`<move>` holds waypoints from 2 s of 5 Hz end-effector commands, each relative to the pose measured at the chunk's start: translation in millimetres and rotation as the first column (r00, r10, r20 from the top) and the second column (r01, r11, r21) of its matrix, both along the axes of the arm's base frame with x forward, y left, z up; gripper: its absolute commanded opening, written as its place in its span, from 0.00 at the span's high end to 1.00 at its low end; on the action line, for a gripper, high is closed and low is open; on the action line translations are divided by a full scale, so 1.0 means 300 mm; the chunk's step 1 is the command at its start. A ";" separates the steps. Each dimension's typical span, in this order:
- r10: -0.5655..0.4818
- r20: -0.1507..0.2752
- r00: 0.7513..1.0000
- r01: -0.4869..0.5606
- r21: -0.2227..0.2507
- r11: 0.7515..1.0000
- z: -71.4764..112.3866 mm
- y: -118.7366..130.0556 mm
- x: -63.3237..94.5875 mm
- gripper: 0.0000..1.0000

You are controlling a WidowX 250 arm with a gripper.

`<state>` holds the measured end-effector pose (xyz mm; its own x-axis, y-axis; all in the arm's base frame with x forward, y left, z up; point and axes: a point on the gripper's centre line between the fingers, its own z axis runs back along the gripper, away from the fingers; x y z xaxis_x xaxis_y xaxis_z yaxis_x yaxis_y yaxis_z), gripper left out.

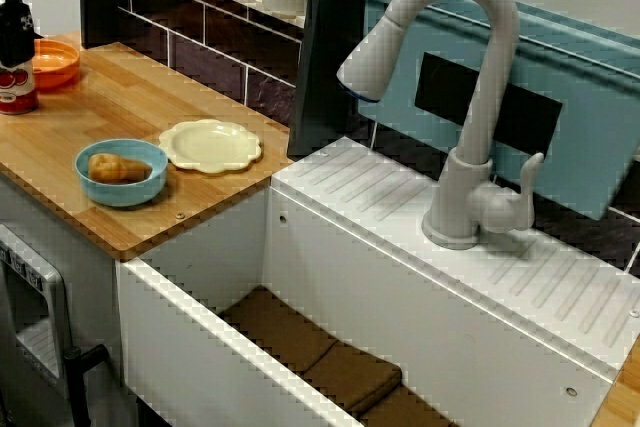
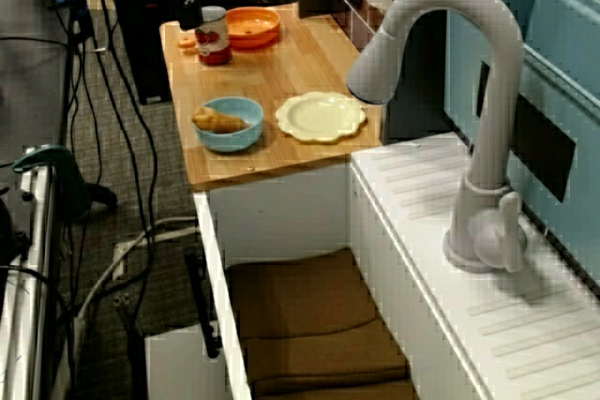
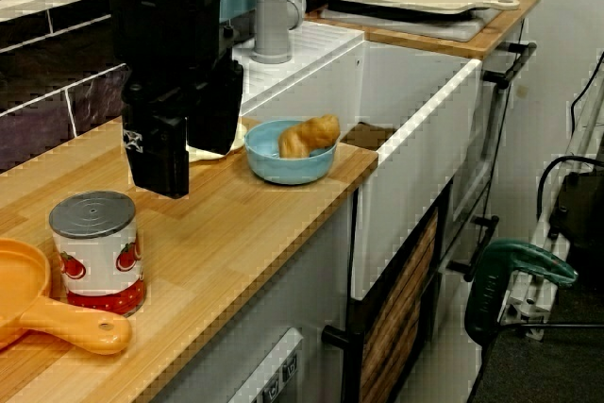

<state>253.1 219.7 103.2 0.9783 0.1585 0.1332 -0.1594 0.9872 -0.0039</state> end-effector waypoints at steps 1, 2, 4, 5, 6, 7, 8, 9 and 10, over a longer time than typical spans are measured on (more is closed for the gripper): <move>-0.009 0.007 1.000 0.009 0.066 0.998 0.026 0.062 -0.022 0.00; -0.019 -0.002 1.000 0.019 0.084 0.996 0.001 0.100 -0.027 0.00; -0.094 -0.001 0.996 0.092 0.181 0.979 -0.056 0.165 -0.030 0.00; -0.119 -0.012 0.993 0.119 0.209 0.971 -0.067 0.170 -0.029 0.00; -0.121 -0.020 0.992 0.123 0.153 0.981 -0.068 0.181 -0.023 0.00; -0.130 -0.028 0.991 0.133 0.107 0.985 -0.070 0.186 -0.004 0.00; -0.160 -0.021 0.987 0.161 0.059 0.985 -0.079 0.178 0.026 0.00; -0.184 -0.010 0.983 0.184 -0.035 0.982 -0.082 0.161 0.067 0.00; -0.170 -0.012 0.985 0.168 -0.117 0.979 -0.058 0.133 0.128 0.00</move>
<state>287.6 253.1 65.7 0.9981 0.0100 0.0601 -0.0004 0.9876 -0.1569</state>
